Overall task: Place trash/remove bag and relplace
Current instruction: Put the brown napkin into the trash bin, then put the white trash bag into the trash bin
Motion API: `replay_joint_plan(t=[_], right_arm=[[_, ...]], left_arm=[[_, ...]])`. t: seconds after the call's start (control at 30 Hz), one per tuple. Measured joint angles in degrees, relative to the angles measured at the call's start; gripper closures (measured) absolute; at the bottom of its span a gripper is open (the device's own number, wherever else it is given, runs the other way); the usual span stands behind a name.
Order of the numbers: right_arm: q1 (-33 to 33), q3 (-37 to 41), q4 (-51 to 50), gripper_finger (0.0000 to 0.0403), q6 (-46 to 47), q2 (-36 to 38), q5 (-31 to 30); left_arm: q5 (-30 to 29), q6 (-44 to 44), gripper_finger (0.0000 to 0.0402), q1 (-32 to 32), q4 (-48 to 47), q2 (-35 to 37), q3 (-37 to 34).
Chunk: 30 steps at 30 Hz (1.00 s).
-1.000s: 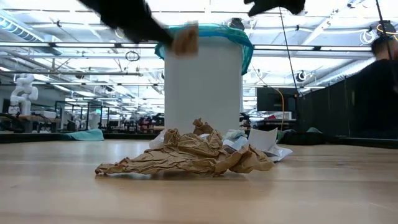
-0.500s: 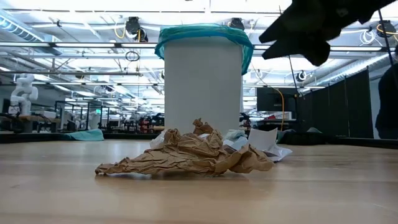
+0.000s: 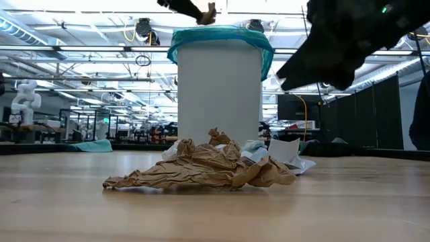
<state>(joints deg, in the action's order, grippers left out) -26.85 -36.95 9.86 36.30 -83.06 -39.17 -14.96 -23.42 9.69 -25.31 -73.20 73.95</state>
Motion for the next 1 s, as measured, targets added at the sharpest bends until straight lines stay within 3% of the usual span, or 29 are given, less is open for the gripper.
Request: replay_joint_plan(t=[0.13, 0.33, 0.8, 1.0], right_arm=[[0.9, 0.0, 4.0, 0.0190, -0.3, -3.5, 0.0], [1.8, 0.0, 7.7, 0.0190, -2.1, -5.0, 0.1], [2.1, 0.0, 7.5, 0.0190, -2.5, -5.0, 3.2], [2.0, 0.0, 6.9, 0.0190, -2.0, -5.0, 3.7]], left_arm=[[5.6, 0.2, 0.0402, 4.9, 0.2, 0.0, 0.4], [6.6, 0.5, 0.0393, 8.4, 0.8, -0.1, 0.4], [6.9, 0.7, 0.0233, 10.2, 1.8, -0.1, 0.4], [8.6, 7.9, 0.0211, 8.7, -1.1, -0.1, 0.4]])
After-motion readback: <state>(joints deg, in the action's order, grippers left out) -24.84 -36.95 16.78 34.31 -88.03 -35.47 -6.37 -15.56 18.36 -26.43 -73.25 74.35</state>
